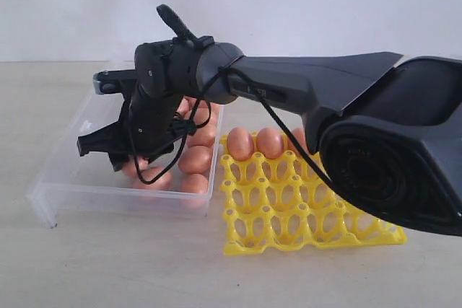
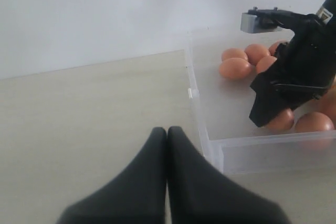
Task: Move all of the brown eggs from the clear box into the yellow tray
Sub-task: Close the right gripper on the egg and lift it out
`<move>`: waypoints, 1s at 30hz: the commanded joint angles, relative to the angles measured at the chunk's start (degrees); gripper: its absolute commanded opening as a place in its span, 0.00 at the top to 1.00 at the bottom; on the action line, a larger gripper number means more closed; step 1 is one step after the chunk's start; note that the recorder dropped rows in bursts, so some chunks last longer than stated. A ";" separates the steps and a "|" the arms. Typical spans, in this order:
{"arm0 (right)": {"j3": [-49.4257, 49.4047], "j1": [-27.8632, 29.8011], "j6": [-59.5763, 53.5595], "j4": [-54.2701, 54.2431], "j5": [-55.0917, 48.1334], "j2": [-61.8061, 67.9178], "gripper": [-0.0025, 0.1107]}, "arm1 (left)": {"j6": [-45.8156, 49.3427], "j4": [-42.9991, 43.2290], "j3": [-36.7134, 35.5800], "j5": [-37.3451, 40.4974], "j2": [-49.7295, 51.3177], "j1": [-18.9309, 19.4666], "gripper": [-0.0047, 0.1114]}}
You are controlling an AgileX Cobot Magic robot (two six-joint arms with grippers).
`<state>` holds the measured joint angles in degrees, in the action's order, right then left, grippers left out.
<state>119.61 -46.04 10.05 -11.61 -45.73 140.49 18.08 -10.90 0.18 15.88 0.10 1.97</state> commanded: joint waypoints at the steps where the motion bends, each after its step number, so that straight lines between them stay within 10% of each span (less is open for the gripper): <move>1: -0.33 -1.94 0.75 11.61 2.56 -5.78 0.98 | -0.52 -0.41 -0.18 -0.86 -0.10 -0.51 1.00; 13: -28.85 -8.76 4.83 16.65 40.87 -24.79 0.98 | -0.52 -0.41 -0.18 -0.86 -0.10 -0.51 1.00; 30: -71.79 8.03 -6.27 16.77 63.88 -52.71 0.98 | -0.52 -0.41 -0.18 -0.86 -0.10 -0.51 1.00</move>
<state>50.96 -40.57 6.44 4.61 17.04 91.50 18.08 -10.90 0.18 15.88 0.10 1.97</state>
